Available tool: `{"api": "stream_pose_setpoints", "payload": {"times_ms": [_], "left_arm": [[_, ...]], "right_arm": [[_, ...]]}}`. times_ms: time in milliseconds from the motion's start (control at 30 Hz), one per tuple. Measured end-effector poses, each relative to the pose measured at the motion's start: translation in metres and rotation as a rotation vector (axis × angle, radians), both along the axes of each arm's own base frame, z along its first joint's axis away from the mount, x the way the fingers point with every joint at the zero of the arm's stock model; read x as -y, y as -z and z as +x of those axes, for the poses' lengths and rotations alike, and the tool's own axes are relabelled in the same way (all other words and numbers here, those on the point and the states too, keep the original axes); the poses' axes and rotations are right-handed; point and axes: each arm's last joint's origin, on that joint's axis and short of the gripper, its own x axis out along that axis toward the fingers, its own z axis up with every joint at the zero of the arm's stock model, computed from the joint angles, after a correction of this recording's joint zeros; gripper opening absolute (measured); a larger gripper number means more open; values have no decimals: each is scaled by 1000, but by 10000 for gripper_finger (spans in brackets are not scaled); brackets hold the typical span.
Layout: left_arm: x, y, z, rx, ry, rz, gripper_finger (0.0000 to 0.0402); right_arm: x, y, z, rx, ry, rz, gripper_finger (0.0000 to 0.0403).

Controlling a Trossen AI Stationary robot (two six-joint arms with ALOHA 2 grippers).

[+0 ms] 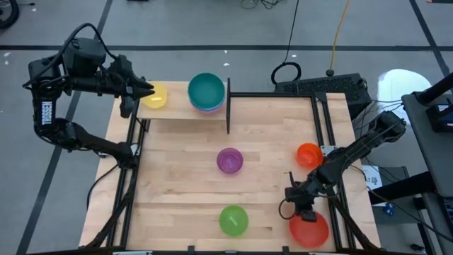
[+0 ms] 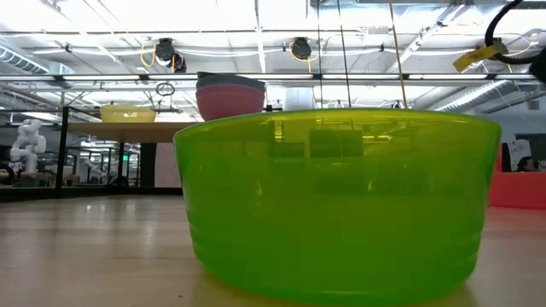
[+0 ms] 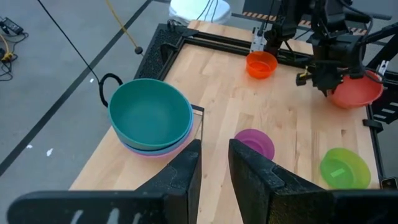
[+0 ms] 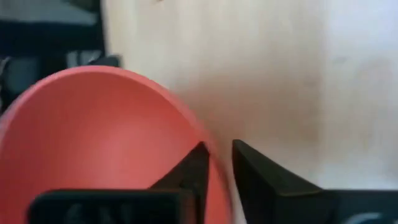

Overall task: Place and stack bowls onto a shelf
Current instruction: Stack the orange bowl on the green bowl on the shelf

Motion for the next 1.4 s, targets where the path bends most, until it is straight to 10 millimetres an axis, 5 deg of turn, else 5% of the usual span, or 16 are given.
{"api": "stream_pose_setpoints", "payload": {"times_ms": [100,500,900,1400], "left_arm": [[0,0,0,0,0,0,86],[0,0,0,-2,-5,4,86],[-3,0,-1,-30,-90,55,86],[-5,0,-2,-60,-163,113,86]], "right_arm": [[3,1,3,15,45,-23,10],[29,-17,19,122,162,-72,2],[98,-109,39,265,237,-478,1],[206,-233,121,608,355,-802,0]]}}
